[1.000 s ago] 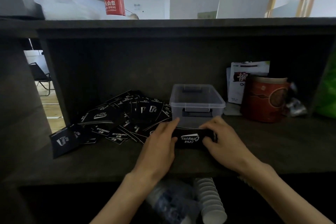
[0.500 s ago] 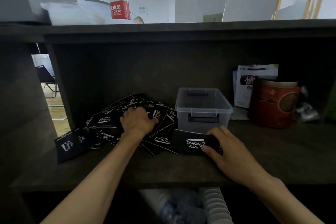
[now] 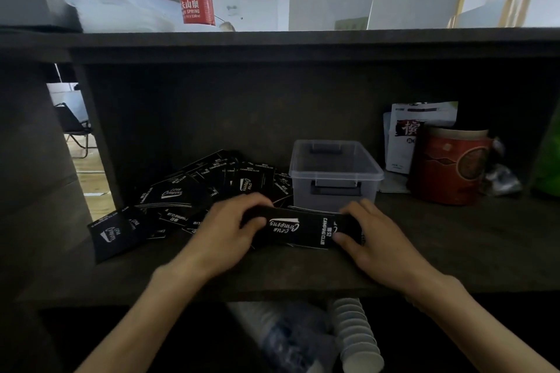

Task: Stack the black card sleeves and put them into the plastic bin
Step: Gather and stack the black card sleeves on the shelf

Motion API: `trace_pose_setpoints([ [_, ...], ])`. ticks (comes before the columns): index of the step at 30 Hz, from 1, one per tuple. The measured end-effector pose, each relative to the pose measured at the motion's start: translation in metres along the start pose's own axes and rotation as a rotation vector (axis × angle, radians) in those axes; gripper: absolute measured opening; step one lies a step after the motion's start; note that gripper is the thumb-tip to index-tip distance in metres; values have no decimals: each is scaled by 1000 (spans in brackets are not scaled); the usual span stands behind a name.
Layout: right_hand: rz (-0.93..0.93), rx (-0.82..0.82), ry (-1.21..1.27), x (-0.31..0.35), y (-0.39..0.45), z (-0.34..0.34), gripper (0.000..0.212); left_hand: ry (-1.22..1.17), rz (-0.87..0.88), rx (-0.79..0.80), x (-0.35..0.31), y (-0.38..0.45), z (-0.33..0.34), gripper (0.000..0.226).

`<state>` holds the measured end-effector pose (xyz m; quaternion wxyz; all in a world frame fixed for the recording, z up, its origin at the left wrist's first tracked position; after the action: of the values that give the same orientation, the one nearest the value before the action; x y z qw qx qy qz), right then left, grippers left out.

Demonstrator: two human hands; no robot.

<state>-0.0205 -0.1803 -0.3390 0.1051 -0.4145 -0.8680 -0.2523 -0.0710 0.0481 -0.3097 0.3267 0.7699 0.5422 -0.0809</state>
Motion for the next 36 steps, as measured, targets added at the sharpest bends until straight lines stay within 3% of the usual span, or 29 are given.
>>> trace_pose_setpoints([
  [3, -19, 8, 21, 2, -2, -2, 27, 102, 8, -163, -13, 2, 11, 34],
  [7, 1, 23, 49, 6, -4, -6, 29, 104, 10, -145, -26, 10, 39, 42],
  [12, 43, -32, -320, 11, 2, -10, 34, 126, 25, -134, -36, 16, 53, 35],
  [14, 97, -51, -351, 10, 1, -3, 36, 68, 24, -117, -35, 21, 49, 27],
  [16, 94, -107, -341, 12, -2, 0, 31, -43, -77, -254, -14, 26, 25, 30],
  [18, 76, -124, -318, 13, -3, 1, 26, 75, -280, -417, 19, 30, -7, 32],
  [20, 64, -122, -315, 12, -2, 0, 25, 365, -540, -349, 48, 37, -20, 42],
  [22, 55, -123, -318, 13, 1, 0, 24, 450, -692, -180, 69, 42, -17, 57],
  [27, 57, -121, -335, 12, 7, -2, 24, 232, -730, -129, 92, 46, -20, 47],
  [32, 46, -136, -332, 14, 5, -4, 20, -12, -649, -306, 93, 44, -37, 23],
  [36, 49, -135, -315, 13, 5, -4, 21, -66, -590, -399, 94, 38, -52, 8],
])
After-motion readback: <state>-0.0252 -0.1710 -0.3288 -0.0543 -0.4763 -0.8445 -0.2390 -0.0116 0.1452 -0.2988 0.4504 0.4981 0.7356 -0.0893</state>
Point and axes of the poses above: each hand's wrist, its own y-axis towards the middle knuckle, its own z-axis out of the palm, x = y × z, the point moved 8 cm from there along y, towards the middle knuckle, and after that the axes turned 8 degrees about x, right-handed, at the moved point
